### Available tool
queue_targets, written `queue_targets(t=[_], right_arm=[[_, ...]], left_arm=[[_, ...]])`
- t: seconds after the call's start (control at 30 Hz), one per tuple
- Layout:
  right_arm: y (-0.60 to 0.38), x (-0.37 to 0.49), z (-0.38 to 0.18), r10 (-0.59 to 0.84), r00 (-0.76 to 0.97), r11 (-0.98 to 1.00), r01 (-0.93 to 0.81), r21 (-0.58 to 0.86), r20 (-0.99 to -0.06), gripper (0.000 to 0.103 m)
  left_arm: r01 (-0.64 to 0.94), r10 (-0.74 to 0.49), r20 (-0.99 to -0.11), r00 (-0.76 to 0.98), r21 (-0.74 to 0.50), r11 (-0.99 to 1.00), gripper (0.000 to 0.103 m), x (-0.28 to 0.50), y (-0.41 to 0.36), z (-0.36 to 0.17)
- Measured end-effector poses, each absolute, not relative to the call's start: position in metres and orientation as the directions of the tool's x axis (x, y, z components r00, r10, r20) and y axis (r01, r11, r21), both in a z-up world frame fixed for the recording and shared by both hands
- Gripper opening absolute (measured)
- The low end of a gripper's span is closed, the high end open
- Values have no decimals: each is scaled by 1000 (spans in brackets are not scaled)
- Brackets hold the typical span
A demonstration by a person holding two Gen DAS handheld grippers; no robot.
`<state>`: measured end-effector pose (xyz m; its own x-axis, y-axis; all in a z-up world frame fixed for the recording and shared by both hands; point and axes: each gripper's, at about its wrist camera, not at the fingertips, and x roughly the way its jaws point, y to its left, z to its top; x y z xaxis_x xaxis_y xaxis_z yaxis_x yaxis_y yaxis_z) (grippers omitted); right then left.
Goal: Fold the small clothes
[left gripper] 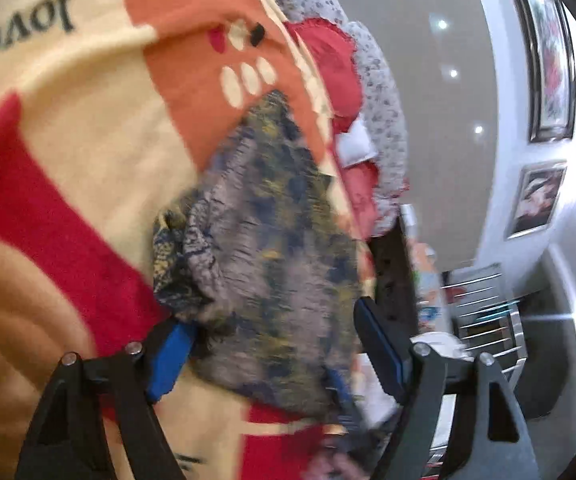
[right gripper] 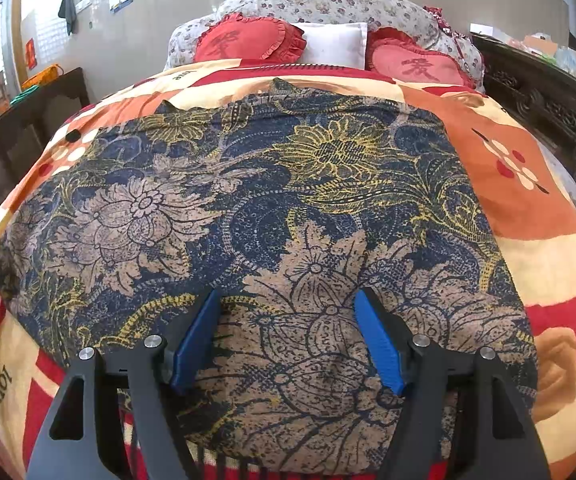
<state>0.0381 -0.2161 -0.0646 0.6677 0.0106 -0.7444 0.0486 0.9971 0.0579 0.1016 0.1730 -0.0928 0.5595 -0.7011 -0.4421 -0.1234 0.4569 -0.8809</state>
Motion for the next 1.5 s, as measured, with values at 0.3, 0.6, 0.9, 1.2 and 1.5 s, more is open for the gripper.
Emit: queue_targets(t=[0.3,0.6,0.9,1.2,1.5], right_arm=[[-216,38,-65,7,668,997,49,53,-744,85],[-217,38,-65,8,668,997,48,54,-744,85],[-215,38,-66,1,667,998,49,45,-745,85],[-216,40,-66,6,658,998,46,49,-753,87],[-204,54,-32,-30,609,999,27,-17,-792,83]], left_arm=[[-113,-750,-499,434,-856,505,67,113,150,-102],[-79,-726,-512,459,-838,540,61,120,157,-95],[-177,-634,-511,580,-839,514,45,106,183,-104],[-80,-612,-525,591,-793,603,73,106,150,-94],[-56,-585,-540,605,-761,646,53,103,156,-95]])
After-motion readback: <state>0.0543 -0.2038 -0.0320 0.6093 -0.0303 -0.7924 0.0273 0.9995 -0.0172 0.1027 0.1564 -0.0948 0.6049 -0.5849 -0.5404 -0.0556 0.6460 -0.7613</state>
